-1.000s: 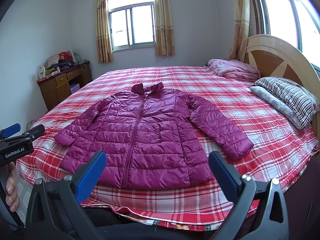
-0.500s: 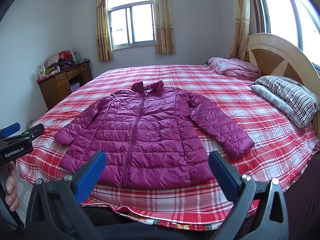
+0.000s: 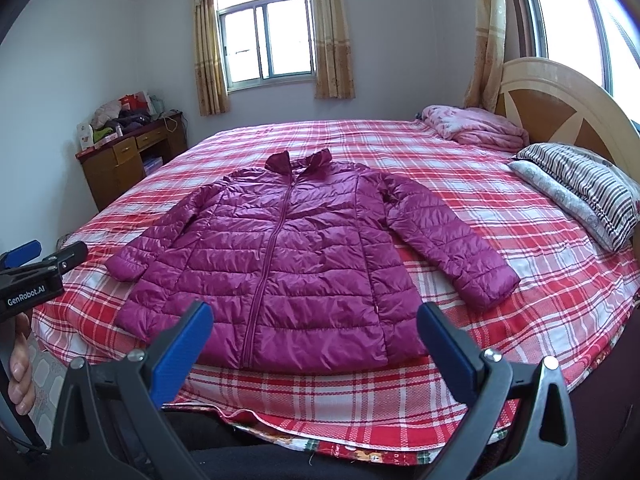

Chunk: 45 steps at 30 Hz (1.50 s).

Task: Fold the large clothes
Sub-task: 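Grasp the jacket sleeve cuff with the right gripper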

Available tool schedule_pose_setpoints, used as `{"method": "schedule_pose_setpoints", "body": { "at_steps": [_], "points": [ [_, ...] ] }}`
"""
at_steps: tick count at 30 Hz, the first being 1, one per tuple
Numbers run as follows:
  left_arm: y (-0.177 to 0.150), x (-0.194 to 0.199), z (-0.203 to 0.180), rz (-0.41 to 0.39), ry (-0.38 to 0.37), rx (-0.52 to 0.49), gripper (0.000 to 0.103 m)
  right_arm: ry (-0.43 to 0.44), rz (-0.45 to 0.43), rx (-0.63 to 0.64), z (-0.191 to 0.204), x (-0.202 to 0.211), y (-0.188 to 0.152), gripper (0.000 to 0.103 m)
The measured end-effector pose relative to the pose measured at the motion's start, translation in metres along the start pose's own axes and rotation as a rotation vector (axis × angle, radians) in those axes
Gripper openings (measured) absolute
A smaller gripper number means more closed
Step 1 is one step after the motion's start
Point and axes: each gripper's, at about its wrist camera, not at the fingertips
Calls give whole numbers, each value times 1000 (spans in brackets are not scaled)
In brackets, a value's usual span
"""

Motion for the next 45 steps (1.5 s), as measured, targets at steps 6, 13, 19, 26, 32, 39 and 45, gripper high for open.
{"method": "schedule_pose_setpoints", "body": {
  "at_steps": [6,13,19,26,32,39,45],
  "points": [
    [4,-29,-1,24,2,-9,102,-16,24,-49,-26,-24,5,103],
    [12,-86,-6,73,21,-27,102,-100,96,-119,-68,-66,4,103],
    [26,-130,-17,113,25,-42,102,-152,162,-200,-109,-101,7,103],
    [48,-170,-31,115,49,-75,102,-202,208,-274,-149,-132,16,103],
    [73,-210,-33,128,99,-66,102,-235,222,-416,-198,-150,26,101],
    [101,-251,-26,133,156,-43,102,-223,245,-521,-233,-170,35,87],
    [119,-296,-13,167,226,-12,102,-229,251,-573,-252,-185,37,76]
  ]
}}
Point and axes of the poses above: each gripper's, at about its wrist camera, not at the fingertips, and x roughly against the way its jaws point, z to its left, y to its top, and after that the axes turned 10 degrees about z, right-handed
